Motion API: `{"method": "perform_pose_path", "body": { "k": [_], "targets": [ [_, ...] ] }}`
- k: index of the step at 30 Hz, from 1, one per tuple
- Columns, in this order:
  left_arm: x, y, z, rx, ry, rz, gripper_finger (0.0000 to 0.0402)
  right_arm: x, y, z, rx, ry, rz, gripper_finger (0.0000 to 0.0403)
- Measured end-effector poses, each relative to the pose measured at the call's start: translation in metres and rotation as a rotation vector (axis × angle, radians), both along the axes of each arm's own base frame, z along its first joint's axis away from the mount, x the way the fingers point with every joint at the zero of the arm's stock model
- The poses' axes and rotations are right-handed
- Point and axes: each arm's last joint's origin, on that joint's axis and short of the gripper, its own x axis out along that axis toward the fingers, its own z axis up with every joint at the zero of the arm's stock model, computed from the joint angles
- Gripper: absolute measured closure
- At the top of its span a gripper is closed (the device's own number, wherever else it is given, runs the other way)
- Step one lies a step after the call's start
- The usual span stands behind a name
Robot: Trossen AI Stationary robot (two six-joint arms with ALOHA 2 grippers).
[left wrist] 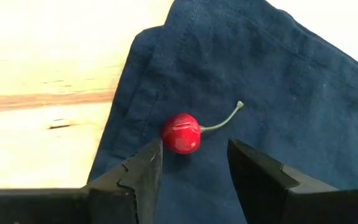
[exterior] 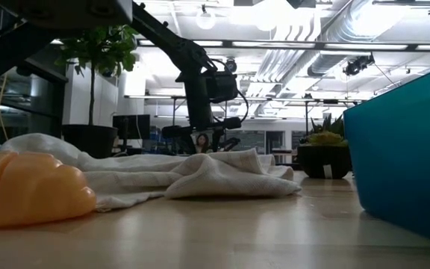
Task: Pick and placing Produce into tupperware
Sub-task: Put the cherry into the bin
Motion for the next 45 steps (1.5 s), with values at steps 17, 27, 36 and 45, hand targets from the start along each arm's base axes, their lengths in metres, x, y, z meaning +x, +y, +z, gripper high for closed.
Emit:
{"method": "perform_pose_path", "body": {
  "k": [17,27,36,45],
  "targets": [
    [0.0002,0.0002,-0.0005,-0.017,-0.013,-0.007,0.0232,-0.0002,0.0001,-0.0003,0.005,0.004,-0.002,0.0274],
    [-0.0011,0.0018,-0.0005,-0.026,-0.018,-0.005,0.0269,-0.0003,0.0002,-0.0003,0.005,0.005,-0.002,0.0274],
    [0.0000,0.0018,-0.0048,-0.054,-0.030,-0.014,0.0312,-0.0004,0.0003,-0.0006,0.007,0.009,-0.002,0.0274],
    [-0.0019,0.0044,-0.0070,-0.061,-0.027,-0.011,0.0284,-0.0004,0.0003,-0.0007,0.007,0.009,-0.001,0.0274]
  ]
}}
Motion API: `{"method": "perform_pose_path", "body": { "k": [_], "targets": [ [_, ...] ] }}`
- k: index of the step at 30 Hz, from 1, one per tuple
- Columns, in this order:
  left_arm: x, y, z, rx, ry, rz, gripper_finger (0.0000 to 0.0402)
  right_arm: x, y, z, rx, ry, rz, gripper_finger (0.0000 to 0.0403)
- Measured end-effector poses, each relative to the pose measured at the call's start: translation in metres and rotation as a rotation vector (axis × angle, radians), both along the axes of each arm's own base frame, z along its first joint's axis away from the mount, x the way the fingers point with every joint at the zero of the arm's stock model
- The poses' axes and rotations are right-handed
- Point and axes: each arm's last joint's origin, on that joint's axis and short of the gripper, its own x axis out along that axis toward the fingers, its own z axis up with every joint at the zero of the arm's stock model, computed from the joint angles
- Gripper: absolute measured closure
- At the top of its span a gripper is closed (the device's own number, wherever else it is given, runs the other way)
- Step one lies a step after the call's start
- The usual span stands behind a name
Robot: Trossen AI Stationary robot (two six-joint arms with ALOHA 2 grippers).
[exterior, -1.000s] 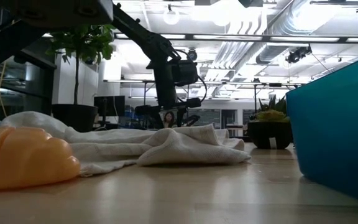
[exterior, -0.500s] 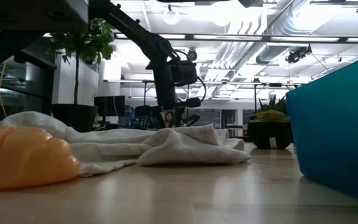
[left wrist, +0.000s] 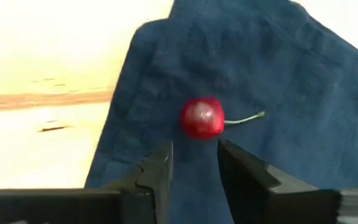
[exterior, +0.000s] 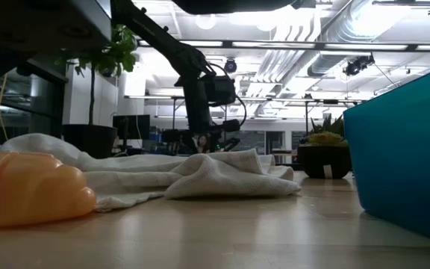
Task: Pick and placing Produce into tupperware
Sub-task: Put the cherry into the bin
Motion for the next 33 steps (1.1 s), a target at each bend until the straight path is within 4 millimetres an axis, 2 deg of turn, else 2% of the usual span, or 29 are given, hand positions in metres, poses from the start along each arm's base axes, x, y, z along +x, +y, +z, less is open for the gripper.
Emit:
{"method": "perform_pose_path", "body": {
  "k": [5,33],
  "targets": [
    [0.0006,0.0000,0.0001,0.006,-0.001,-0.014,0.0274,0.0000,-0.0001,0.0000,-0.002,-0.001,0.001,0.0274],
    [0.0050,0.0031,0.0017,0.048,-0.044,-0.016,0.0272,-0.0005,0.0002,-0.0005,0.003,0.006,0.000,0.0274]
  ]
}}
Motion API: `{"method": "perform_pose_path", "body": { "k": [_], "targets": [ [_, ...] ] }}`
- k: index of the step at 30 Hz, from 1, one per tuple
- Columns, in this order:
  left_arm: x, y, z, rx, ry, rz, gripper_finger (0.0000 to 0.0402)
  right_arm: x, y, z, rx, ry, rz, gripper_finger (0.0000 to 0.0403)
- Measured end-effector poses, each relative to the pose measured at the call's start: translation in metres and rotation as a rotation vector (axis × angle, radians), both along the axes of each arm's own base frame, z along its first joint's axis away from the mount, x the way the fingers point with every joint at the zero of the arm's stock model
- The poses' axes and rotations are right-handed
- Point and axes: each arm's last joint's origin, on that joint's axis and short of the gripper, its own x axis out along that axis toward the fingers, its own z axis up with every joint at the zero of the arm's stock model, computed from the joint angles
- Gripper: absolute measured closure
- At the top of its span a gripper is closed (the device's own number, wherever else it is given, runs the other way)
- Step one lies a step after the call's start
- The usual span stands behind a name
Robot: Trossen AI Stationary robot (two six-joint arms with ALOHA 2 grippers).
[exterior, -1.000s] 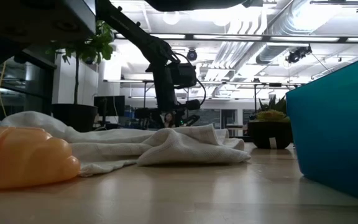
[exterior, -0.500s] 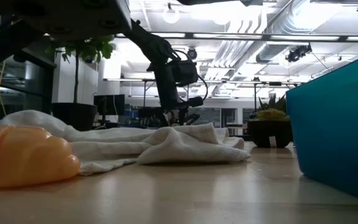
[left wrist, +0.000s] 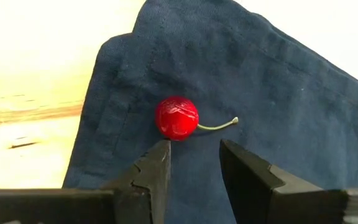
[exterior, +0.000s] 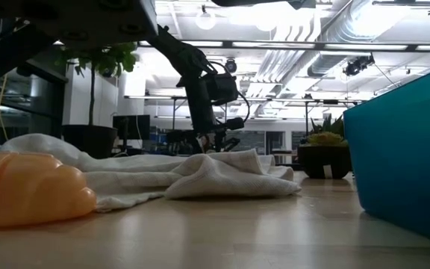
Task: Pick and placing Produce into tupperware
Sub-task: Put the cherry into the bin
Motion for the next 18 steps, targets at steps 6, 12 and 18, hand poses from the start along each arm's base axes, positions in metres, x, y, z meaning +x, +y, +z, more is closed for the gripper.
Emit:
{"method": "perform_pose_path", "body": {
  "k": [6,12,18],
  "targets": [
    [0.0003,0.0002,0.0003,0.002,-0.004,0.001,0.0272,0.0000,0.0000,0.0000,-0.001,-0.001,0.001,0.0274],
    [0.0005,0.0003,0.0003,0.003,-0.006,-0.001,0.0272,0.0001,-0.0001,0.0001,-0.002,-0.001,0.001,0.0274],
    [-0.0005,0.0001,0.0003,0.008,0.008,-0.020,0.0272,0.0001,0.0000,0.0001,-0.002,-0.001,0.001,0.0274]
  ]
}}
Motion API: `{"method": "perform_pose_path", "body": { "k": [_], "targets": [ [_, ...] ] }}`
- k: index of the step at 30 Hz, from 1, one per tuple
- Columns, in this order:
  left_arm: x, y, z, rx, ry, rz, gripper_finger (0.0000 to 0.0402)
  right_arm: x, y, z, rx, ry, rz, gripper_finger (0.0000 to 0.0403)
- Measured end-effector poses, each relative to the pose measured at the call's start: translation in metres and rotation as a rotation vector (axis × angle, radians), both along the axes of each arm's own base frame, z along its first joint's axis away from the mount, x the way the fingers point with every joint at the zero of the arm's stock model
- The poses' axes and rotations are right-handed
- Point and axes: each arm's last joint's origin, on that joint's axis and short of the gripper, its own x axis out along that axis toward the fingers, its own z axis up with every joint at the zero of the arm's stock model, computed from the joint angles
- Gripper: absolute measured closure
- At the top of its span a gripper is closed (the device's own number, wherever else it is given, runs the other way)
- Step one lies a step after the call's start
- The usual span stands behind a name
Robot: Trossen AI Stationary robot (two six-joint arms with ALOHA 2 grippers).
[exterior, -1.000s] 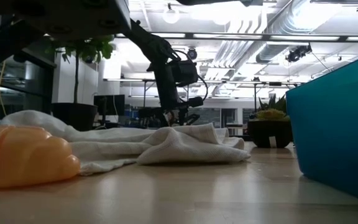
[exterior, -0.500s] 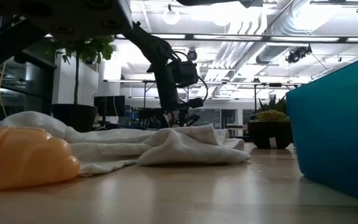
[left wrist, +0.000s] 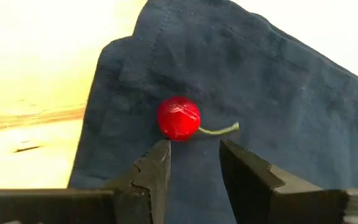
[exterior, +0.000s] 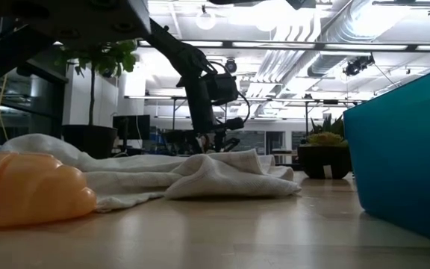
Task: Pick and placing Produce into tupperware
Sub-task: Put the cherry into the bin
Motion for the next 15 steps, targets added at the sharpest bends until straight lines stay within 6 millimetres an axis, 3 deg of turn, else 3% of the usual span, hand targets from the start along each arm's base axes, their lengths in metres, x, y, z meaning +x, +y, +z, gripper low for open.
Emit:
{"method": "perform_pose_path", "body": {
  "k": [15],
  "targets": [
    [-0.0046,-0.0024,-0.0011,0.003,0.070,-0.080,0.0273,0.0000,0.0000,0.0000,0.000,0.000,0.000,0.0274]
  ]
}}
